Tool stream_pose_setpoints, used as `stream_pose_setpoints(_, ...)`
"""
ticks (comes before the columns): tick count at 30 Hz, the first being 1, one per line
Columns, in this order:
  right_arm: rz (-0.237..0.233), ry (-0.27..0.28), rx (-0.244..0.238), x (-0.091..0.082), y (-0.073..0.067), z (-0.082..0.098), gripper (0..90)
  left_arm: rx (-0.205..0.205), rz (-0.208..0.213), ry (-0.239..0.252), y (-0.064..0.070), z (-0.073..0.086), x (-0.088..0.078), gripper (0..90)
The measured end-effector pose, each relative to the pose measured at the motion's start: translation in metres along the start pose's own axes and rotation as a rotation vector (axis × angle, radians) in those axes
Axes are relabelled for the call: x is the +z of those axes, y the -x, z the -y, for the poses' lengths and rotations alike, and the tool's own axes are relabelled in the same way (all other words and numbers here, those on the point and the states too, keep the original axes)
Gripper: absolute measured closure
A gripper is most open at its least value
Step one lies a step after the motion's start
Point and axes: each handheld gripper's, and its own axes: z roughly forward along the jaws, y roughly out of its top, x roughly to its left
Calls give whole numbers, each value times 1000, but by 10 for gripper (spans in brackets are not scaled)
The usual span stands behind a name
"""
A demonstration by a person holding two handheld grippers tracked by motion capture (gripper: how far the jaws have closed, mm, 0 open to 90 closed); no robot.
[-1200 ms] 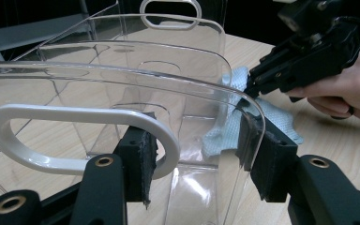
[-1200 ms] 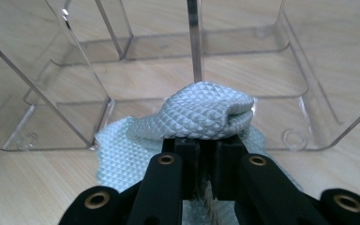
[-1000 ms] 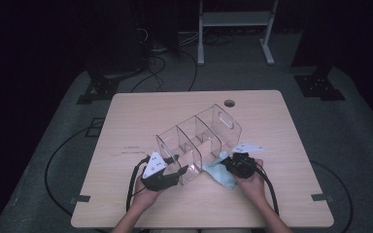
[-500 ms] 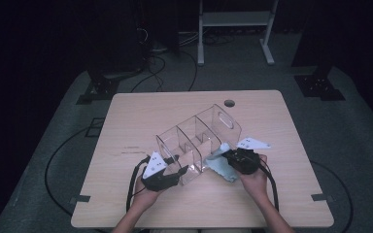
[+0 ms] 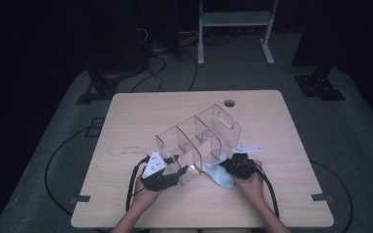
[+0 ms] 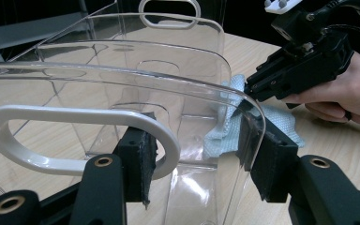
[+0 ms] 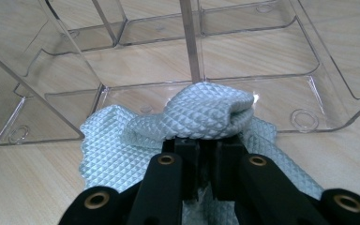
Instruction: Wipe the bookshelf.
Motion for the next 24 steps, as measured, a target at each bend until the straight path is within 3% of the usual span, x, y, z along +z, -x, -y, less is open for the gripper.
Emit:
stream_pose_setpoints(11,-14,64,-10,-17,-12,-7,829,-17,36,6,-4,-1,-8,437)
stream_pose_setpoints(13,-28,77,-26,-20,-18,-10,829,-11,38,4,-5,-1,-9,470)
stream_pose_setpoints(24,-121,152,-119,-39,-54,-33,830,-9,39,10,-5,0,-8,475)
